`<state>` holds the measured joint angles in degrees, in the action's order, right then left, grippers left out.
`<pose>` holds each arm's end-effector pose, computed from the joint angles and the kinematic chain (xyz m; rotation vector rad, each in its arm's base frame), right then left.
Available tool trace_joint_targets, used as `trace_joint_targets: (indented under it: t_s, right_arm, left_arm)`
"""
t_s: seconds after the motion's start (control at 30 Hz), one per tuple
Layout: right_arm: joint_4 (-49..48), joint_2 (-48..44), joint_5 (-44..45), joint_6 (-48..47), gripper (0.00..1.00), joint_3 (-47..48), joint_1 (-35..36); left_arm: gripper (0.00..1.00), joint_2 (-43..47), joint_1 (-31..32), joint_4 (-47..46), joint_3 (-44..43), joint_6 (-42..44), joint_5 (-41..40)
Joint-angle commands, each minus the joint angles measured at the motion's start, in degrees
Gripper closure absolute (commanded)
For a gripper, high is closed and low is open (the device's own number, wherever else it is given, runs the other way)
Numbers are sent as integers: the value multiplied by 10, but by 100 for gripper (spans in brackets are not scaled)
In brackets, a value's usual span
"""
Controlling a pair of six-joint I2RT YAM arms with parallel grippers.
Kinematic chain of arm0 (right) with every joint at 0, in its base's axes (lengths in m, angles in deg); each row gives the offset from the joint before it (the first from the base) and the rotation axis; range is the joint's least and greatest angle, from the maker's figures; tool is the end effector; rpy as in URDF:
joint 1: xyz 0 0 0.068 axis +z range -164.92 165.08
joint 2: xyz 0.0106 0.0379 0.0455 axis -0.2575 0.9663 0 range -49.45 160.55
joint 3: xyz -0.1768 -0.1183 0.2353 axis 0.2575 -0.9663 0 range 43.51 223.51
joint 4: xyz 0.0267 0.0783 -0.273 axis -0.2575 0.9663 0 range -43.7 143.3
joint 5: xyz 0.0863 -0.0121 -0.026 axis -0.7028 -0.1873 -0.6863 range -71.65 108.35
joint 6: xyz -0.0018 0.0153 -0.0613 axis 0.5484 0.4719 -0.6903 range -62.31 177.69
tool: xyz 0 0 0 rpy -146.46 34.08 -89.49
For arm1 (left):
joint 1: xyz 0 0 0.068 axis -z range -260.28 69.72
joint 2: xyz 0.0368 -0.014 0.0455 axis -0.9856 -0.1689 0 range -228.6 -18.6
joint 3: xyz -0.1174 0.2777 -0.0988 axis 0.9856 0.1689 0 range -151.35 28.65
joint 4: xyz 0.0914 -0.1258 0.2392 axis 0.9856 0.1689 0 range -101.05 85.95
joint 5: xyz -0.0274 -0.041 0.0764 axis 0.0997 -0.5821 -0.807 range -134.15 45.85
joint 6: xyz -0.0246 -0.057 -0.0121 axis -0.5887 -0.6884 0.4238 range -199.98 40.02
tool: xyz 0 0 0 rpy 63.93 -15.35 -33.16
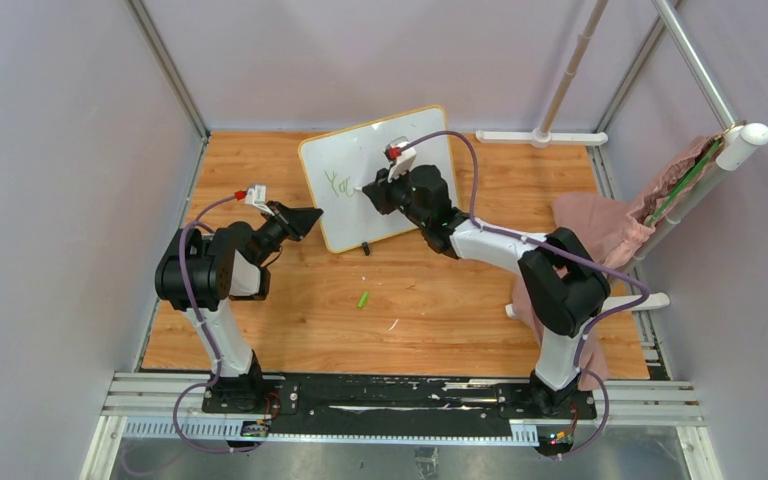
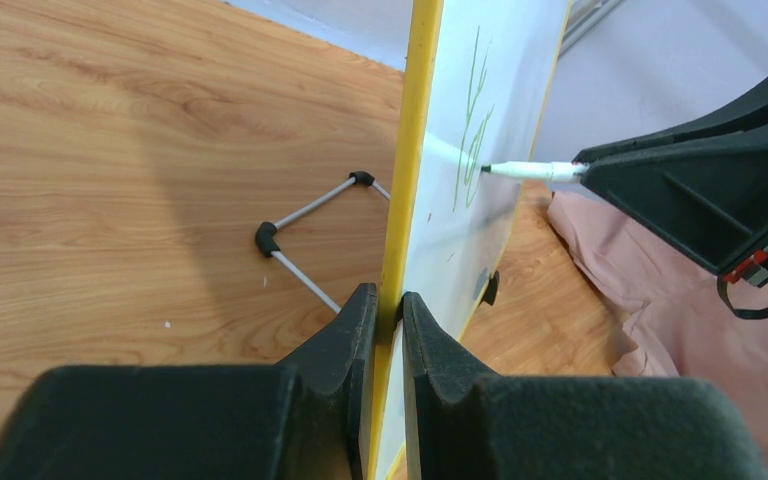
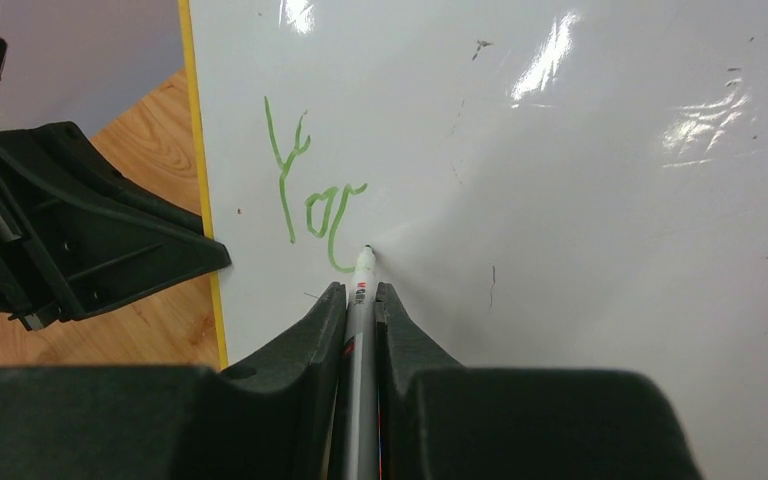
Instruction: Write a sentence on the whiteboard
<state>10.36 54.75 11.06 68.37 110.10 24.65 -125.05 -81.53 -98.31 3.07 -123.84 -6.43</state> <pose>0.3575 0.3034 0.2928 -0.5113 1.5749 0.7770 0.3221 -0.0227 0.1657 -0.0456 1.5784 -1.0687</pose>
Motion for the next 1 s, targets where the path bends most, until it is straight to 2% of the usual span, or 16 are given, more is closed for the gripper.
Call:
trace_joint_targets:
  t_s: [0.0,0.4,0.97]
  right_arm:
    - [14,5,22,-14,100,34,-15]
    - [22,18,14,-14,100,63,-18]
    - [-3,0,13,13,100,-14,-13]
  left_arm:
    - [100,-11,6,-15,4,13,5]
    - [100,-12,7,-15,3,13,6]
    - [100,-11,6,-15,4,12,4]
